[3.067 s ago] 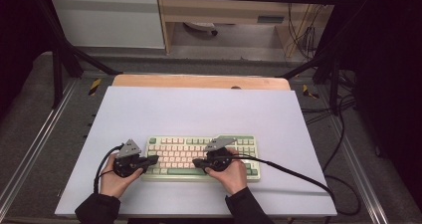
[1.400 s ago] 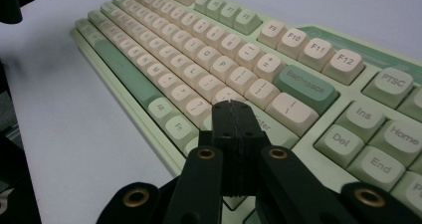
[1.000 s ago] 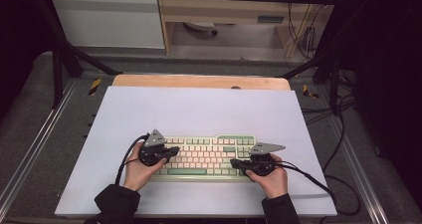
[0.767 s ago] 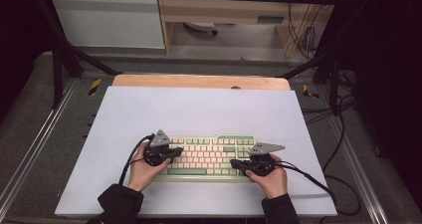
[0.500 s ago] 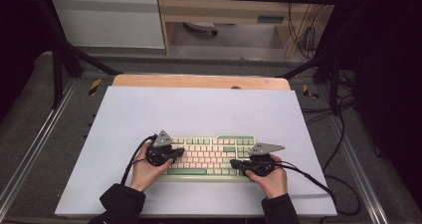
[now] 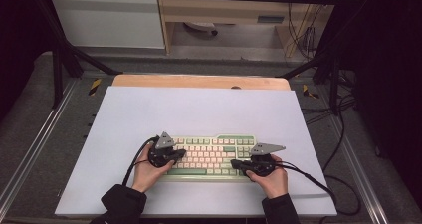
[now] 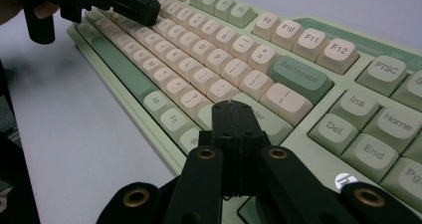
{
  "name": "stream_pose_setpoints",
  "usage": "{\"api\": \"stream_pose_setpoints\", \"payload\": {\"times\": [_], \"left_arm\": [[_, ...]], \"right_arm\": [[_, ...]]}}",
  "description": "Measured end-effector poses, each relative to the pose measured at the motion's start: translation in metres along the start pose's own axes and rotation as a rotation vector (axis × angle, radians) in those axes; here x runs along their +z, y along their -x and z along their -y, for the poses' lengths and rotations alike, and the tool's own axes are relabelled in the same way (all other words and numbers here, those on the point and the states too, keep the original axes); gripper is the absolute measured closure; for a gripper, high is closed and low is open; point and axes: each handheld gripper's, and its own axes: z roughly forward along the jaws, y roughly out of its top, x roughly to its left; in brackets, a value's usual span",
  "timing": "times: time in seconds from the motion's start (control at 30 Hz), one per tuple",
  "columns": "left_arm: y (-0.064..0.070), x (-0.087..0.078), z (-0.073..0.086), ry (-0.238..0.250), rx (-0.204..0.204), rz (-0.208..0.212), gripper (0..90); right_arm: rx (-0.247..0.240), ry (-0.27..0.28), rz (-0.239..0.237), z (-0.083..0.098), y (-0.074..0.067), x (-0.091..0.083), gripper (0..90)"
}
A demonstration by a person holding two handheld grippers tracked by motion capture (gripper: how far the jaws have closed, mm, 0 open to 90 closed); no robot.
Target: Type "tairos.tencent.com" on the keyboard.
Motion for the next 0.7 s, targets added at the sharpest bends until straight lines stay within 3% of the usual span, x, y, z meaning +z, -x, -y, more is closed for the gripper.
{"api": "stream_pose_setpoints", "payload": {"times": [0.33,0.7], "left_arm": [[-0.001,-0.019,0.003,0.021,0.006,0.016,89.2],[-0.012,-0.045,0.018,0.047,-0.021,-0.005,89.3]], "right_arm": [[-0.004,0.000,-0.005,0.000,0.000,-0.001,90.0],[0.003,0.001,-0.005,-0.001,-0.002,-0.002,90.0]]}}
